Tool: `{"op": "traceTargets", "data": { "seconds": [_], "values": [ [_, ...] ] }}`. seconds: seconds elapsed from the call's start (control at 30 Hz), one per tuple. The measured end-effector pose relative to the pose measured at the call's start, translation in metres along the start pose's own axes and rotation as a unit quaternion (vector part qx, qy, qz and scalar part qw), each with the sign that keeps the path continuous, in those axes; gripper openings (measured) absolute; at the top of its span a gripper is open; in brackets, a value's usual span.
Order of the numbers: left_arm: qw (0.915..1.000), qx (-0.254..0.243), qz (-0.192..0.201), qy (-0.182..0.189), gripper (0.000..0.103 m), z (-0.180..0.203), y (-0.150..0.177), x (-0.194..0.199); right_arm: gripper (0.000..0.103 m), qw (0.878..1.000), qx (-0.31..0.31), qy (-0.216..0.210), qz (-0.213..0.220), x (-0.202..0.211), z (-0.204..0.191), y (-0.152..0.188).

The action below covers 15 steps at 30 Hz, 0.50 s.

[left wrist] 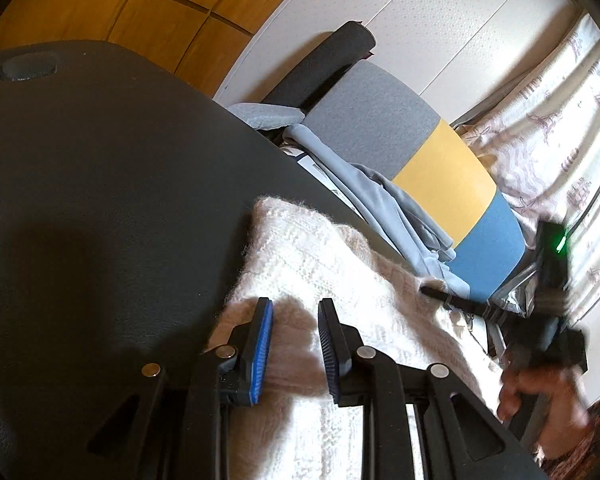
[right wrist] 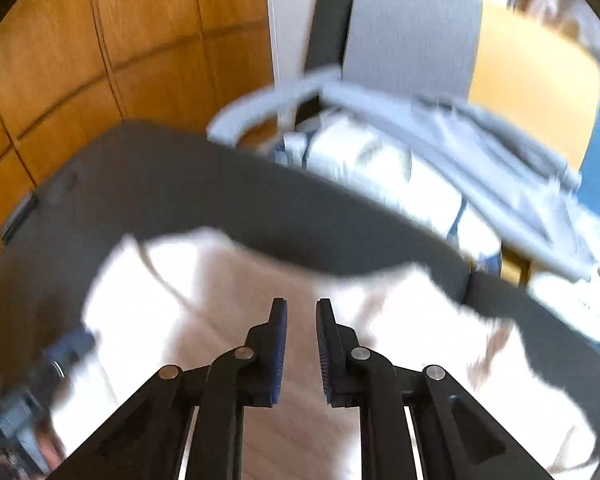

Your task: Fold clothes

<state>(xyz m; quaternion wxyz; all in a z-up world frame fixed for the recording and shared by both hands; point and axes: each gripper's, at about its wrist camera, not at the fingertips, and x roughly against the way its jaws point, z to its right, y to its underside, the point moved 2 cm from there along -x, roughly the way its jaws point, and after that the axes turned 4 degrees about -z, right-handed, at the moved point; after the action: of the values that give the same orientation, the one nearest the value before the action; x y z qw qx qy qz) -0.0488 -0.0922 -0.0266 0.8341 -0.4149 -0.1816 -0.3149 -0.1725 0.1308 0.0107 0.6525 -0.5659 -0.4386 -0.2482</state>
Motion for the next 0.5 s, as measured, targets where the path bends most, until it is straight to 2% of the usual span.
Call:
{"op": "traceTargets", "data": {
  "seconds": [0.03,0.17,0.23,0.27,0.33,0.4,0.43,0.47,0.5],
  "values": [
    [1.0,0.0,0.0,0.0,0.023,0.0,0.0,0.0,0.012,1.0,-0.012,-0.004,0.0,-0.007,0.008,0.003],
    [1.0,-0.002,-0.002,-0.001,0.023,0.001,0.001,0.0,0.013,0.996,-0.084,0.015,0.034,-0.004,0.038,-0.001],
    [1.0,-0.003,-0.001,-0.002,0.023,0.001,0.001,0.0,0.016,0.99,-0.126,-0.024,0.06,0.014,0.05,0.002],
    [1.0,-0.004,-0.001,-0.003,0.023,0.001,0.001,0.0,0.016,0.988,-0.134,-0.028,0.073,0.025,0.054,0.005],
    [1.0,-0.006,-0.001,-0.005,0.023,0.001,0.002,0.0,0.017,0.989,-0.124,-0.006,0.077,0.042,0.059,0.015],
    [1.0,-0.007,-0.001,-0.006,0.023,0.002,0.002,0.0,0.025,0.992,-0.106,-0.002,0.063,0.043,0.06,0.022],
    [1.0,-0.007,0.0,-0.006,0.023,0.003,0.002,-0.001,0.037,0.994,-0.099,-0.003,0.055,0.04,0.06,0.024],
    [1.0,-0.007,-0.001,-0.006,0.024,0.002,0.002,-0.001,0.044,0.994,-0.097,0.0,0.051,0.036,0.061,0.023],
    [1.0,-0.007,-0.001,-0.006,0.024,0.002,0.002,-0.001,0.044,0.994,-0.094,0.002,0.048,0.033,0.061,0.021]
  ]
}}
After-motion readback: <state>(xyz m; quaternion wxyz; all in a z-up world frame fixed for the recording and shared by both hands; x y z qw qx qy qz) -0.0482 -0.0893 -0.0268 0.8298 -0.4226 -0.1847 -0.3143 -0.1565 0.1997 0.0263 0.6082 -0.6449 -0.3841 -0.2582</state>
